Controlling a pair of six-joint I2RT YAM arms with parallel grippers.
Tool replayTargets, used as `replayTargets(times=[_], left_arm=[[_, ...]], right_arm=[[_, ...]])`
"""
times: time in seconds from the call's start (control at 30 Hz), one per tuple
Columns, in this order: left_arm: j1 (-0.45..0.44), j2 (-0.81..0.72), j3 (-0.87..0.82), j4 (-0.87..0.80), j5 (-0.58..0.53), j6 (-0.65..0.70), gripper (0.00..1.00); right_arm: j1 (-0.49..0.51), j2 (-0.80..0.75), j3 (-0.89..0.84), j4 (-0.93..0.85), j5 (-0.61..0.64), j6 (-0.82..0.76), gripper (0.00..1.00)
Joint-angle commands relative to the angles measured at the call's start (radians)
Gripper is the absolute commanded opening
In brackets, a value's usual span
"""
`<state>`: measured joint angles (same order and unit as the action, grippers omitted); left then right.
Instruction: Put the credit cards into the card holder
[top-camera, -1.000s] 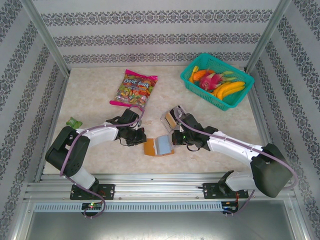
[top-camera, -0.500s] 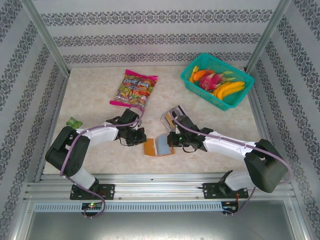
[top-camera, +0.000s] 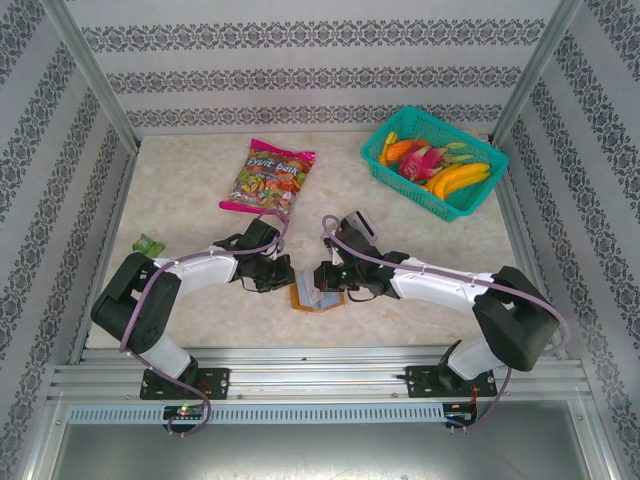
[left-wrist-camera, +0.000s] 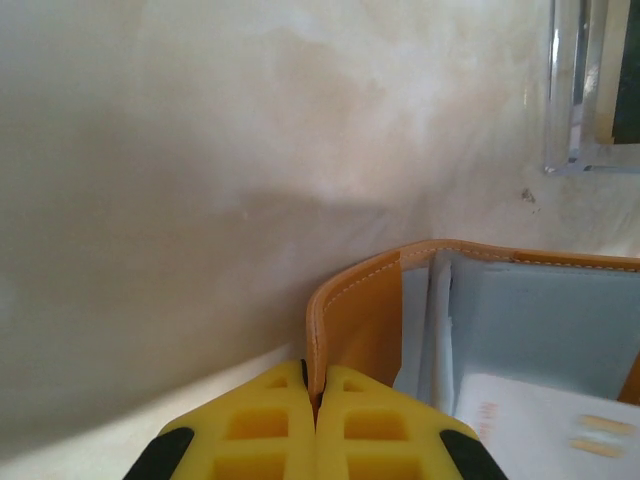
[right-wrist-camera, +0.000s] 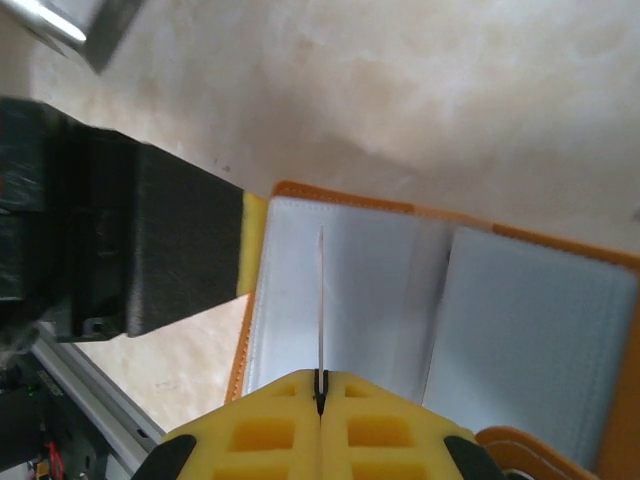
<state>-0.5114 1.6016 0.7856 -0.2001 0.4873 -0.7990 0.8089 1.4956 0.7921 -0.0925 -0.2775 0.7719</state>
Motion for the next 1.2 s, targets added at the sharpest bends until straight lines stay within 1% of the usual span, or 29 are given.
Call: replayTargets(times=[0.0, 0.07, 0.17, 0.3, 0.4, 0.53, 0.73, 0.83, 0.93, 1.0, 1.07, 1.13, 1.17], left_arm=[[-0.012, 0.006, -0.019, 0.023, -0.042, -0.025, 0.0], [-0.012, 0.003, -0.026, 0.011, -0.064, -0.019, 0.0], [-0.012, 0.008, -0.041, 0.004, -0.092, -0.007, 0.0], [-0.013, 0.024, -0.065, 0.048, -0.09, -0.008, 0.0], [-0.012, 0.036, -0.063, 0.062, -0.082, -0.008, 0.0], [-0.012, 0.042, -0.069, 0.057, -0.092, -0.006, 0.0], [-0.012, 0.05, -0.077, 0.064, -0.092, -0.012, 0.0], [-0.012, 0.049, -0.074, 0.057, -0.096, -0.012, 0.0], [-0.012, 0.046, -0.072, 0.057, -0.097, -0.016, 0.0], [-0.012, 0.044, -0.069, 0.053, -0.098, -0.019, 0.0], [-0.012, 0.039, -0.065, 0.037, -0.106, -0.023, 0.06], [-0.012, 0.026, -0.065, 0.023, -0.111, -0.023, 0.07], [-0.013, 0.014, -0.066, 0.008, -0.124, -0.028, 0.1]], right_arm=[[0.008, 0.002, 0.002, 0.025, 0.027, 0.029, 0.0], [-0.004, -0.023, -0.029, 0.045, 0.048, 0.041, 0.0], [-0.037, -0.054, -0.087, 0.116, 0.009, 0.065, 0.0], [-0.067, -0.071, -0.139, 0.166, -0.018, 0.08, 0.0], [-0.074, -0.068, -0.164, 0.182, -0.013, 0.079, 0.0], [-0.077, -0.048, -0.2, 0.249, -0.011, 0.094, 0.0], [-0.073, -0.014, -0.242, 0.405, -0.048, 0.138, 0.0], [-0.058, 0.002, -0.238, 0.416, -0.049, 0.148, 0.0], [-0.043, 0.037, -0.21, 0.353, -0.031, 0.132, 0.0], [-0.036, 0.065, -0.226, 0.384, -0.007, 0.147, 0.0], [-0.034, 0.095, -0.237, 0.402, 0.009, 0.164, 0.0], [-0.027, 0.116, -0.25, 0.414, 0.032, 0.177, 0.0], [-0.025, 0.124, -0.255, 0.417, 0.041, 0.182, 0.0]])
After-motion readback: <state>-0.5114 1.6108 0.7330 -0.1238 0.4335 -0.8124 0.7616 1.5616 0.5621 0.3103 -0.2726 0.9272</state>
